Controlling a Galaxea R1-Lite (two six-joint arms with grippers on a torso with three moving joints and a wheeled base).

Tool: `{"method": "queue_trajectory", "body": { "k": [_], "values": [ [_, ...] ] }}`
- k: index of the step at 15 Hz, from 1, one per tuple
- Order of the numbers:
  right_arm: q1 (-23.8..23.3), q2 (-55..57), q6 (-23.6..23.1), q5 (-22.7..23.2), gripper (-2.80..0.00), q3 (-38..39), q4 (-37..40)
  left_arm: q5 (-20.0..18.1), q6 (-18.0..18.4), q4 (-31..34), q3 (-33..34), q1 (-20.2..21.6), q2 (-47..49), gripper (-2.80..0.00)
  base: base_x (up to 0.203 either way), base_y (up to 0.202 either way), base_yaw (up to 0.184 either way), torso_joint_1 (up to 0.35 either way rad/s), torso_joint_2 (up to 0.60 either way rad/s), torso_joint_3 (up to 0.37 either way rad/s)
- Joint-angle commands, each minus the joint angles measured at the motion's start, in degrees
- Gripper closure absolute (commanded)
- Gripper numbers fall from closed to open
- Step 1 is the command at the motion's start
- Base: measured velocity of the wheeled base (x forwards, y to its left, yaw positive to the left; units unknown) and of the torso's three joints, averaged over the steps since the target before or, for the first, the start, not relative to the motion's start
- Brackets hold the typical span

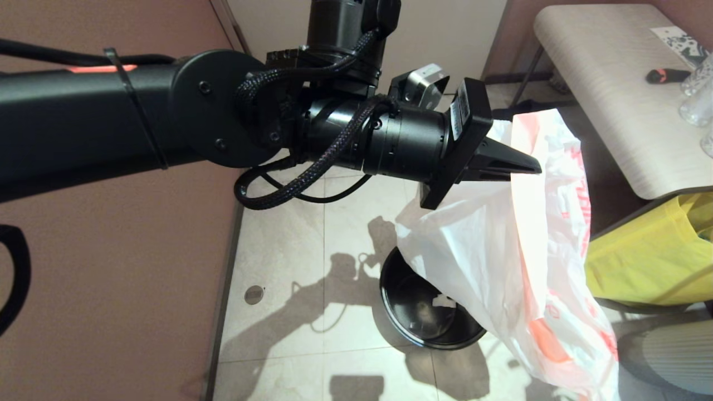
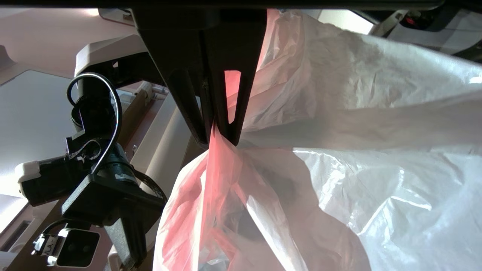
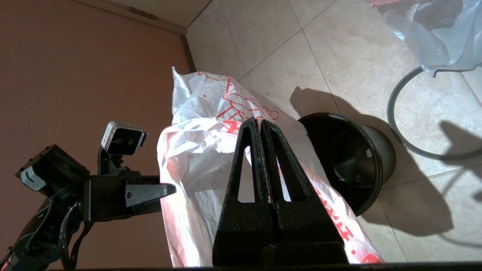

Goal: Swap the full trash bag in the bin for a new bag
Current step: Put the new garbage bag on the trash can

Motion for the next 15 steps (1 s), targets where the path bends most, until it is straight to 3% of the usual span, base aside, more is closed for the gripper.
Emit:
{"method": "queue_trajectory", "body": {
  "k": [1,6,11,15],
  "values": [
    [-0.8,-0.1,0.2,0.2,0.0,-0.4,0.1,-0.2,-0.4,1.3,0.1,-0.2,-0.8,0.0,0.0,0.0,0.0,0.0,0.0,0.0],
    [-2.0,0.0,0.1,0.1,0.0,-0.3,0.4,0.9,-1.5,3.2,2.7,3.5,0.2,0.0,0.0,0.0,0.0,0.0,0.0,0.0],
    [-2.3,1.0,0.3,0.4,0.0,0.0,0.3,2.8,-1.0,2.5,10.2,4.3,3.8,0.0,0.0,0.0,0.0,0.0,0.0,0.0],
    [-2.3,1.5,0.4,0.2,0.0,0.5,0.4,2.7,-1.1,-0.4,11.6,-1.2,5.1,0.0,0.0,0.0,0.0,0.0,0.0,0.0]
  ]
}}
